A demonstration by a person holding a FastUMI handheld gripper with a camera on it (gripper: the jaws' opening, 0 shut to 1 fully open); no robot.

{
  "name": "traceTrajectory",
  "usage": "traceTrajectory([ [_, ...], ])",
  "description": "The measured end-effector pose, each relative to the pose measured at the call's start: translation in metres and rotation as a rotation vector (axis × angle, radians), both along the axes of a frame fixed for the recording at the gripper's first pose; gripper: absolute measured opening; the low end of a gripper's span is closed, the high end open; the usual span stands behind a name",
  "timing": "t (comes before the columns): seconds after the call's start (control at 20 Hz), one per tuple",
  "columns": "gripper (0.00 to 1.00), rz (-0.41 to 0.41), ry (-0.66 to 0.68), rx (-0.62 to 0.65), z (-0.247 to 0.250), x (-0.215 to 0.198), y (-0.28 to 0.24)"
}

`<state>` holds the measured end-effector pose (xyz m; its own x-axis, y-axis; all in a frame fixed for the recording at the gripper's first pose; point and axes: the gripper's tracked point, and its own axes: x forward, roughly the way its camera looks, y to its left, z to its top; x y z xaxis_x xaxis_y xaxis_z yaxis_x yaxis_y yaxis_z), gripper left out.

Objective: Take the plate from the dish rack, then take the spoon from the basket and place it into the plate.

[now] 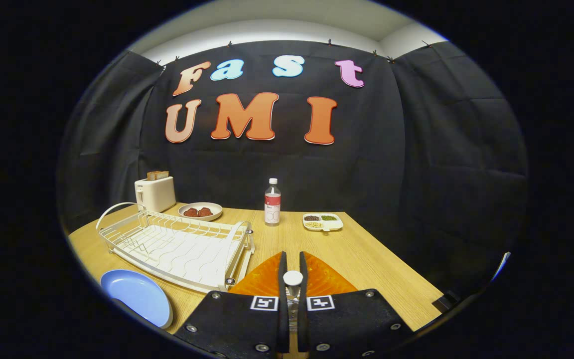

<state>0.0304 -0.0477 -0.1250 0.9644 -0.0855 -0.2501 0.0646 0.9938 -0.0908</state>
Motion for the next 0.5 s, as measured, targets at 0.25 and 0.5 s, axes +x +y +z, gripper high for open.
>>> traceTrajectory([
  [0.25, 0.07, -0.007, -0.052, -0.026, 0.037, -0.012, -0.003],
  [0.5, 0.07, 0.052, -0.106, -0.018, 0.072, -0.035, 0.04],
])
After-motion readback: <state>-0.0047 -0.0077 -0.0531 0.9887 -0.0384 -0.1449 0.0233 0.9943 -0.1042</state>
